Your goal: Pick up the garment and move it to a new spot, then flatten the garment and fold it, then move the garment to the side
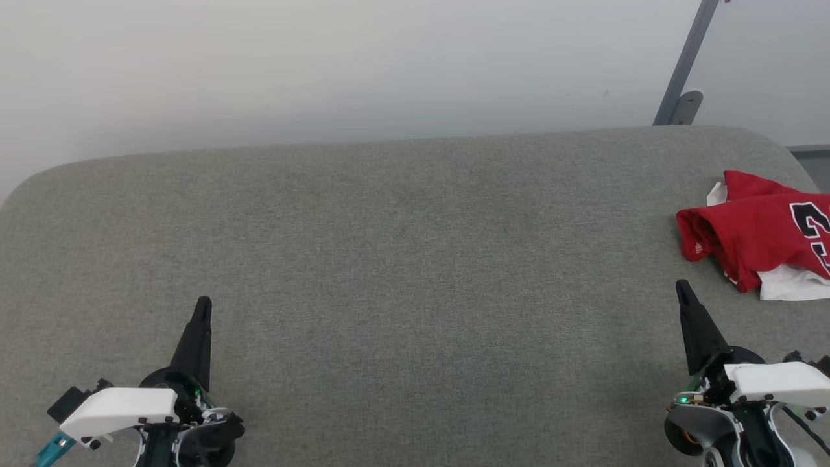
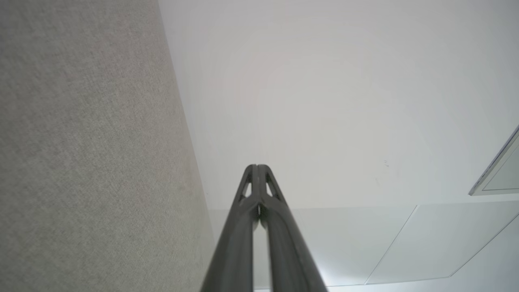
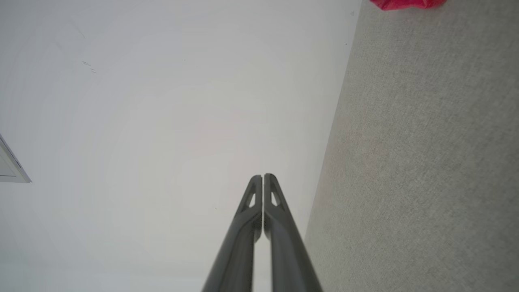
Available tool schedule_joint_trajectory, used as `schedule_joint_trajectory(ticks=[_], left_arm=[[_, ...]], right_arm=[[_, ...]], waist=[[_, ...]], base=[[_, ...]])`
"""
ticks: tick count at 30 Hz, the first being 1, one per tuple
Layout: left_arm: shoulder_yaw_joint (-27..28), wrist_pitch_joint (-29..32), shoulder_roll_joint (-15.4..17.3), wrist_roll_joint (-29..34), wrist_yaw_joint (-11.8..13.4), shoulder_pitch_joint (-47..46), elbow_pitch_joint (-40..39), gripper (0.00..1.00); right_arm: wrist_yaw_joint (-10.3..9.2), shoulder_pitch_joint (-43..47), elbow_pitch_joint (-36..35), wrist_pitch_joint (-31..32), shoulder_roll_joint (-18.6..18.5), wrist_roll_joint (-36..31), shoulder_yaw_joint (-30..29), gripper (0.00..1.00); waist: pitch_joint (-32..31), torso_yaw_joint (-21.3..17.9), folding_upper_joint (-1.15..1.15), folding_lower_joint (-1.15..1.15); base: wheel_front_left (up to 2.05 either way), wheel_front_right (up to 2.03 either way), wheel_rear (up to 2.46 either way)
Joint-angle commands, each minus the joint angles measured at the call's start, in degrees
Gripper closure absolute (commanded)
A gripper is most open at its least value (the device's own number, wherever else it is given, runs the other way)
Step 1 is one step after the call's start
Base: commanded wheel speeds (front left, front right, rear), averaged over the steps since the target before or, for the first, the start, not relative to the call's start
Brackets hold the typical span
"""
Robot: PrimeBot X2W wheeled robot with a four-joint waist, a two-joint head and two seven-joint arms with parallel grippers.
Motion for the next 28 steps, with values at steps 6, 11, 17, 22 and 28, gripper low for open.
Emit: schedule_joint_trajectory(ticks=[6, 11, 17, 22, 28], left_arm=[[0.2, 0.3, -0.1, 0.2, -0.3, -0.7, 0.0, 1.0], [0.2, 0.3, -0.1, 0.2, -0.3, -0.7, 0.0, 1.0], [0.2, 0.3, -0.1, 0.2, -0.3, -0.7, 0.0, 1.0], [0.2, 0.3, -0.1, 0.2, -0.3, -0.7, 0.0, 1.0], [0.2, 0.3, -0.1, 0.2, -0.3, -0.7, 0.0, 1.0]], right_arm=[[-0.02, -0.3, 0.1, 0.2, 0.1, 0.2, 0.0, 1.0], [-0.02, -0.3, 0.1, 0.2, 0.1, 0.2, 0.0, 1.0], [-0.02, -0.3, 0.1, 0.2, 0.1, 0.2, 0.0, 1.0], [-0.02, -0.3, 0.1, 0.2, 0.1, 0.2, 0.0, 1.0], [-0.02, -0.3, 0.1, 0.1, 0.1, 0.2, 0.0, 1.0]], waist=[[0.0, 0.0, 0.0, 0.0], [0.0, 0.0, 0.0, 0.0], [0.0, 0.0, 0.0, 0.0], [0.0, 0.0, 0.0, 0.0], [0.0, 0.0, 0.0, 0.0]], base=[[0.0, 0.0, 0.0], [0.0, 0.0, 0.0], [0.0, 0.0, 0.0], [0.0, 0.0, 0.0], [0.0, 0.0, 0.0]])
